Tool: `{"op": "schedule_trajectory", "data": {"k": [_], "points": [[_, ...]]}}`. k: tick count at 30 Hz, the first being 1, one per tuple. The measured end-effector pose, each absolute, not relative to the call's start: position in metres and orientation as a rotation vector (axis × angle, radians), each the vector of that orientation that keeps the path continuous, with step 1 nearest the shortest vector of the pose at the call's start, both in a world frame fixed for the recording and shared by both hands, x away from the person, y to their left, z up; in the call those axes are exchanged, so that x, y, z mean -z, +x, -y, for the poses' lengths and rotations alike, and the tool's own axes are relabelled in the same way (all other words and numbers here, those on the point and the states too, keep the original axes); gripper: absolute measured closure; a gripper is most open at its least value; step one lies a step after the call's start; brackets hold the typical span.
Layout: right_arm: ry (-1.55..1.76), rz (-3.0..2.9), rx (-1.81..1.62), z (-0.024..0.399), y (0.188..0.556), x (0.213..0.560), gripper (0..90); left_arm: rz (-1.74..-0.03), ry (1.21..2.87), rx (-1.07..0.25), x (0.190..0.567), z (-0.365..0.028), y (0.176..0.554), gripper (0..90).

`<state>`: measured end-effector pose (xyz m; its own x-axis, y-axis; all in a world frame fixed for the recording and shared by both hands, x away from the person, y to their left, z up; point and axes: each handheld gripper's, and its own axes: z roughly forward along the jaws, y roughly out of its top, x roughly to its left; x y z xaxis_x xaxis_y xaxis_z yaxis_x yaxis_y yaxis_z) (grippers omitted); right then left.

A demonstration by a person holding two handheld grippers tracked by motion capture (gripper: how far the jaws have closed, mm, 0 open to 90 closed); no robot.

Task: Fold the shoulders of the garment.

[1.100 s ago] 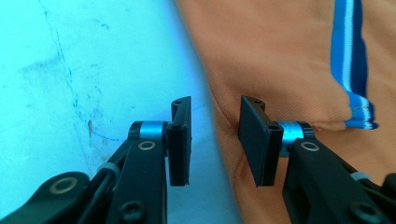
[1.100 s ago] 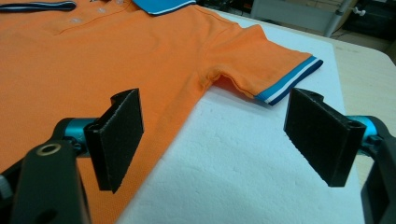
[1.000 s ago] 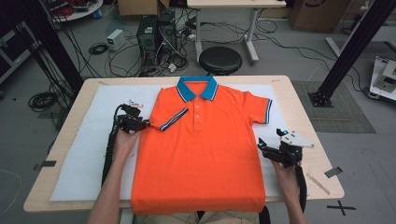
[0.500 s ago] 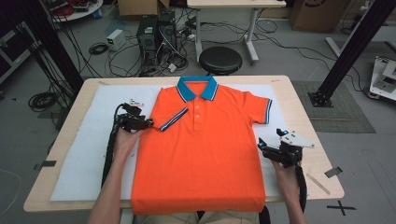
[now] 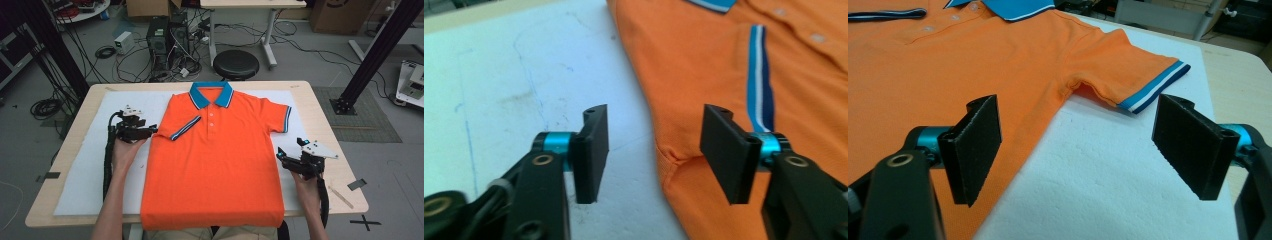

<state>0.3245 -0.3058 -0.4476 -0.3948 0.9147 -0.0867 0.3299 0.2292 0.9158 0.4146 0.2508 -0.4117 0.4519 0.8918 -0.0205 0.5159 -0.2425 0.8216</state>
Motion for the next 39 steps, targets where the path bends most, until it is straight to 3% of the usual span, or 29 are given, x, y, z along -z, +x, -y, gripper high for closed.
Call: {"op": "schedule_trajectory", "data": {"k": [8,18,39], "points": [[1.164,-1.847,-1.161,0.307,0.325,0.448,20.4,-1.078,1.839,-0.599,0.419,-0.273,0.373,38.3],[1.179,-1.839,-1.174,0.308,0.325,0.447,20.5,-1.092,1.785,-0.654,0.441,-0.294,0.335,36.4],[1.225,-1.827,-1.142,0.308,0.327,0.447,21.6,-1.15,1.727,-0.671,0.449,-0.3,0.329,34.5]]}}
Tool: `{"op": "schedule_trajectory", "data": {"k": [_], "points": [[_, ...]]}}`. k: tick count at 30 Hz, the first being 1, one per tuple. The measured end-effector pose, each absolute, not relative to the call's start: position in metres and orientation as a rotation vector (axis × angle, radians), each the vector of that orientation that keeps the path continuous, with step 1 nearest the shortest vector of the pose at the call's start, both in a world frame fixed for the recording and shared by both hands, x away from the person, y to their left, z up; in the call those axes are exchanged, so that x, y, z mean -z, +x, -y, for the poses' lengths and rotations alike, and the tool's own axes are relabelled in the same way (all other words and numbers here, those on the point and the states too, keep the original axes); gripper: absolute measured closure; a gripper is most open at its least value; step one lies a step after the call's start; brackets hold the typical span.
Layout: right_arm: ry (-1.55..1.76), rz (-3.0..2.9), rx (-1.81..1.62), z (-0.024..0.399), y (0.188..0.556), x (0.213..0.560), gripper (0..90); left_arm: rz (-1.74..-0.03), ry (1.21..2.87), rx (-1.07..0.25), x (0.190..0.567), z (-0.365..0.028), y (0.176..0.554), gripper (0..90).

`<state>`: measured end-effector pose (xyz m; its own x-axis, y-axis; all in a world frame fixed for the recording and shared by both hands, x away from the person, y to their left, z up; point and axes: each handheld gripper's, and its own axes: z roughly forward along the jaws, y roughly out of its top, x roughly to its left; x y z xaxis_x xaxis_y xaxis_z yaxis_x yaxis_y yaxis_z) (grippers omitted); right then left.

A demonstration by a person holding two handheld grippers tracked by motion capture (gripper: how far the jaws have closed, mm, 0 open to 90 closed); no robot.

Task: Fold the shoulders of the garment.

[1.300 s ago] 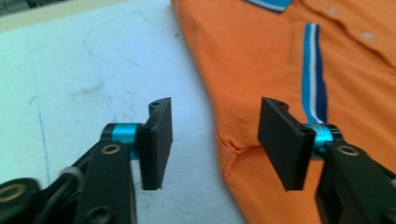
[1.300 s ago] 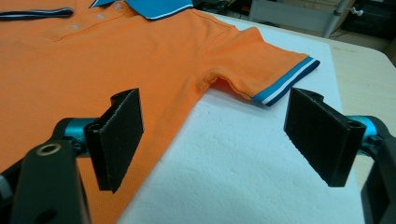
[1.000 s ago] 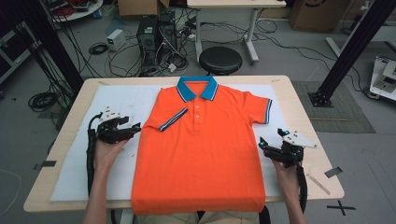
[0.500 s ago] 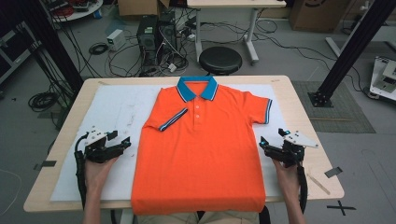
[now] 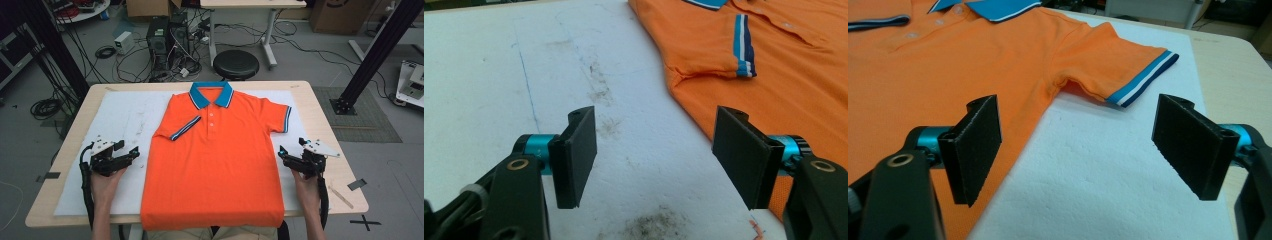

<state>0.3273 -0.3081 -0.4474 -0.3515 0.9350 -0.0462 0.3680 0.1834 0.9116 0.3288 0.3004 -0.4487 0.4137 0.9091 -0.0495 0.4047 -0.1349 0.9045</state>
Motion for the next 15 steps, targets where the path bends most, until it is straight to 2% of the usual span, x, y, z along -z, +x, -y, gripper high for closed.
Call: {"op": "schedule_trajectory", "data": {"k": [8,12,13,15], "points": [[1.228,-1.884,-1.119,0.306,0.331,0.447,25.5,-1.14,1.707,-0.652,0.449,-0.303,0.328,34.5],[1.324,-1.923,-1.165,0.314,0.342,0.445,25.8,-1.137,1.72,-0.655,0.449,-0.301,0.328,34.5],[1.36,-1.931,-1.162,0.317,0.348,0.444,28.7,-1.136,1.728,-0.654,0.449,-0.301,0.328,34.5],[1.402,-1.933,-1.136,0.319,0.357,0.44,29.1,-1.138,1.726,-0.655,0.449,-0.3,0.328,34.5]]}}
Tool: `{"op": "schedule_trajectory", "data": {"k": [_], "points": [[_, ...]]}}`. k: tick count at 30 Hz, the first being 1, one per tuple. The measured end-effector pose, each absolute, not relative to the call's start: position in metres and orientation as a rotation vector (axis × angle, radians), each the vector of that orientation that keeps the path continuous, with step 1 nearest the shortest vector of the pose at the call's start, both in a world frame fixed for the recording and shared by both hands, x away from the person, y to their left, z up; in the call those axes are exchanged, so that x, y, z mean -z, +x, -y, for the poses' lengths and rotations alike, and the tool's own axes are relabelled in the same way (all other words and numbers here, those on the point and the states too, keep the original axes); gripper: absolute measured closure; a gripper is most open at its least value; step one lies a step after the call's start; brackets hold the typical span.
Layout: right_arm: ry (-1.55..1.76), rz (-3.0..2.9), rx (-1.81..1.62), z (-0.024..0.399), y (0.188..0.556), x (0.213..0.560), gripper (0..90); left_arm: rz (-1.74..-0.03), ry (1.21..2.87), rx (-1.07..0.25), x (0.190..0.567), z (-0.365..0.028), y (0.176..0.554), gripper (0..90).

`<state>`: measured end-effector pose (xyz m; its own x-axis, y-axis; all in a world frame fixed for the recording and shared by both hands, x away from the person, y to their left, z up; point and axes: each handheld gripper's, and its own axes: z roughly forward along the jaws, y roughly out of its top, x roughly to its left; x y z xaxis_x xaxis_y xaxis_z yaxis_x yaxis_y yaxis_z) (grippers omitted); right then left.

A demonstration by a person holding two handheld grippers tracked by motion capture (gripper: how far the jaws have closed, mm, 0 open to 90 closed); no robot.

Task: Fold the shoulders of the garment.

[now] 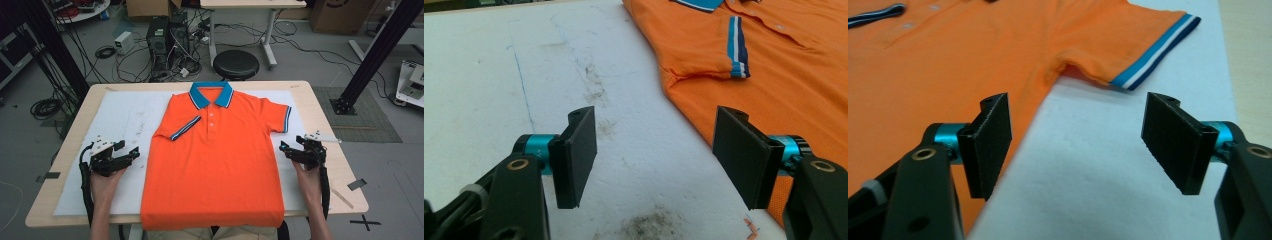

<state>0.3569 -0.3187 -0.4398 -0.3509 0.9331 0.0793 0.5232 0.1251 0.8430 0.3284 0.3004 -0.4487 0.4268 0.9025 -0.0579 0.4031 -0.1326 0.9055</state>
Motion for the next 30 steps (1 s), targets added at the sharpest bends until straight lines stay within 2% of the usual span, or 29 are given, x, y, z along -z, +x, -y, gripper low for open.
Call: {"op": "schedule_trajectory", "data": {"k": [13,14,20,30], "points": [[1.467,-2.016,-1.021,0.324,0.433,0.399,36.5,-1.135,1.744,-0.668,0.449,-0.299,0.329,34.5],[1.497,-2.01,-1.012,0.327,0.446,0.395,39.6,-1.136,1.733,-0.663,0.449,-0.3,0.328,34.5],[1.65,-2.089,-0.93,0.331,0.467,0.409,44.4,-1.137,1.735,-0.662,0.449,-0.3,0.328,34.5],[1.739,-2.155,-0.868,0.332,0.473,0.426,52.1,-1.138,1.739,-0.663,0.449,-0.299,0.328,34.5]]}}
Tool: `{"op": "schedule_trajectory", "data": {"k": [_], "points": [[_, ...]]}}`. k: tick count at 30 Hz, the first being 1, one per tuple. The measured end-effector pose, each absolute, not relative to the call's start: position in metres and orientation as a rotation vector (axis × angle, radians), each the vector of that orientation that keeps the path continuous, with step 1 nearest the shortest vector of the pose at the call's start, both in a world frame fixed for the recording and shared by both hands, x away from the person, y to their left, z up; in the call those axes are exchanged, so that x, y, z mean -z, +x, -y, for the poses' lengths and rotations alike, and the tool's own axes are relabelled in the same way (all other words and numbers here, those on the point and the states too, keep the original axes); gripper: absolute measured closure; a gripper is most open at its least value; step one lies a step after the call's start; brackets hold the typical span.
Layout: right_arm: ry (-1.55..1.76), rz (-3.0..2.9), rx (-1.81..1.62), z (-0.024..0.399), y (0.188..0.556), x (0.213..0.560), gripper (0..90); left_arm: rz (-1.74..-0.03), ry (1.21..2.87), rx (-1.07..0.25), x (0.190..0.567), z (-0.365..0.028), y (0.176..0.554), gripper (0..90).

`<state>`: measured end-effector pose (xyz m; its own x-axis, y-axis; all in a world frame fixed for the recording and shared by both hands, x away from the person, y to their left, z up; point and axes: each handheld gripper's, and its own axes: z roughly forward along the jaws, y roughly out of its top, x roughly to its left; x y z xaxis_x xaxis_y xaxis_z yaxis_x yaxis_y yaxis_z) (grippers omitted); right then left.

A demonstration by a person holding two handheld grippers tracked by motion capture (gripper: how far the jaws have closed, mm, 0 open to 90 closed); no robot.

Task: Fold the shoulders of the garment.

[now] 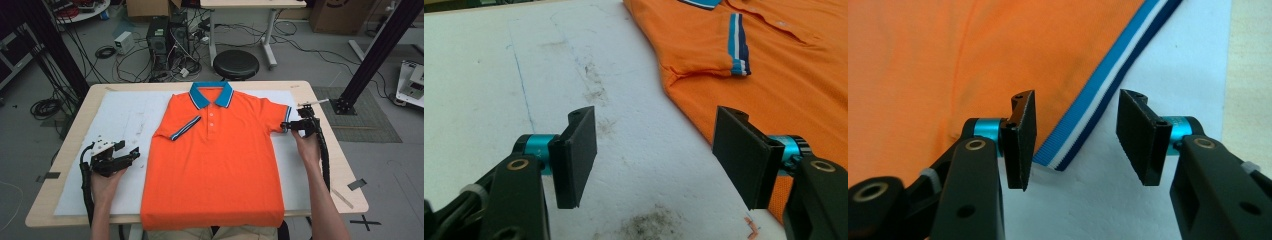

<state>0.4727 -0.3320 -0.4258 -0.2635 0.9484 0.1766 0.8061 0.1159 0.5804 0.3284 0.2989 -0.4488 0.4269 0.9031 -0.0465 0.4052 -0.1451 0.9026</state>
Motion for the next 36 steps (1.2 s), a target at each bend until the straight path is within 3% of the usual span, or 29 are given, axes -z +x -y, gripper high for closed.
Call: {"op": "schedule_trajectory", "data": {"k": [5,13,14,16,23,27,36], "points": [[1.752,-2.166,-0.836,0.33,0.474,0.431,55.1,-1.132,1.746,-0.666,0.449,-0.299,0.329,34.5],[1.735,-2.186,-0.891,0.324,0.471,0.432,76.6,-1.129,1.758,-0.67,0.449,-0.298,0.329,34.6],[1.737,-2.189,-0.904,0.325,0.472,0.43,82.5,-1.128,1.761,-0.671,0.449,-0.298,0.329,34.5],[1.716,-2.183,-0.914,0.323,0.47,0.425,84.5,-1.132,1.758,-0.669,0.449,-0.297,0.329,34.6],[1.603,-2.198,-1.006,0.301,0.466,0.407,85.4,-1.13,1.77,-0.676,0.449,-0.296,0.329,34.6],[1.504,-2.262,-1.021,0.267,0.47,0.395,85.3,-1.131,1.772,-0.676,0.449,-0.296,0.329,34.5],[1.408,-2.392,-0.944,0.216,0.482,0.416,85.0,-1.132,1.771,-0.669,0.449,-0.296,0.329,34.5]]}}
